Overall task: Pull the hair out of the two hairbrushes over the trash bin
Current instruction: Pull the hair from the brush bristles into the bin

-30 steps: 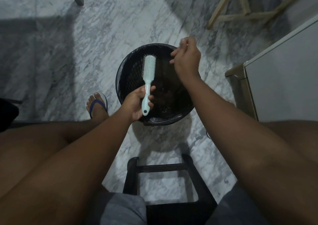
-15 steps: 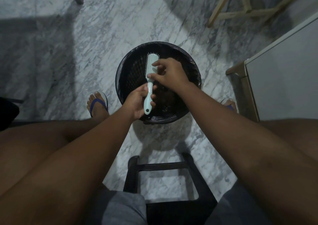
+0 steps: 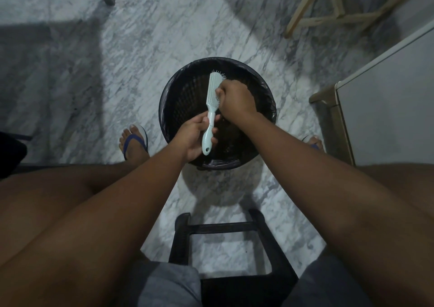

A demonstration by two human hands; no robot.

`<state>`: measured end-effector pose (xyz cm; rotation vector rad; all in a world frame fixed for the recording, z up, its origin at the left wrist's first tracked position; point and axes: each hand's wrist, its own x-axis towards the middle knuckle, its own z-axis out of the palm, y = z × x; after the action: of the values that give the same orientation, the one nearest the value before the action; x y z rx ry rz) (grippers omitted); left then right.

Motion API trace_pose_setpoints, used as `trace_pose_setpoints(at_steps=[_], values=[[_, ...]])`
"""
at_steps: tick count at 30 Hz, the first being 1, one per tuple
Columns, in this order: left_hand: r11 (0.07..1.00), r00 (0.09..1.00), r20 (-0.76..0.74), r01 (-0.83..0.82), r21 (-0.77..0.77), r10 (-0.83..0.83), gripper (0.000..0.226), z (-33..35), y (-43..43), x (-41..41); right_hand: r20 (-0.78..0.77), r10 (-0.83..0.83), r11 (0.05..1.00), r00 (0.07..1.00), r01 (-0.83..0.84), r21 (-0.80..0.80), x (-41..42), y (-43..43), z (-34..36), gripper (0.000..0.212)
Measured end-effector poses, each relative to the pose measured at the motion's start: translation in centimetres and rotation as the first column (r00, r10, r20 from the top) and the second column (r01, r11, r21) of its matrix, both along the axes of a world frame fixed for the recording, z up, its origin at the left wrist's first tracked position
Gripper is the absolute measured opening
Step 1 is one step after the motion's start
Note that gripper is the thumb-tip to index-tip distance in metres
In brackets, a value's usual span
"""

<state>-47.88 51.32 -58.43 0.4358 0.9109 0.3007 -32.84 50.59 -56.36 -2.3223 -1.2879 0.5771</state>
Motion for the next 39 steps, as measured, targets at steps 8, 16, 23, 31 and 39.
trace_pose_setpoints(at_steps=[8,16,23,31,39], values=[[0.995,0.996,0.066,-0.061,-0.074,0.066,0.037,0.4,0.4,-0.1,-0.183,-0.292,0.942,0.939,0.315,0.115,2.5,-0.3,0.1,0.039],[0.999,0.996,0.084,-0.032,-0.04,0.035,0.034,0.4,0.3,0.3,-0.052,0.178,0.983,0.983,-0.175,0.057,0.9,-0.6,0.8,0.04],[0.999,0.998,0.059,0.009,0.042,-0.011,0.04,0.2,1.0,0.0,0.084,0.117,0.993,0.99,-0.119,0.011,0.1,0.4,1.8,0.028],[0.982,0.972,0.221,-0.043,-0.186,0.085,0.041,0.6,0.1,0.1,-0.322,-0.306,0.907,0.896,0.377,0.187,1.4,2.0,1.9,0.036],[0.981,0.97,0.225,-0.052,-0.185,0.094,0.046,0.2,0.1,-0.3,-0.341,-0.025,0.995,0.94,0.058,0.087,1.2,1.3,2.6,0.059]])
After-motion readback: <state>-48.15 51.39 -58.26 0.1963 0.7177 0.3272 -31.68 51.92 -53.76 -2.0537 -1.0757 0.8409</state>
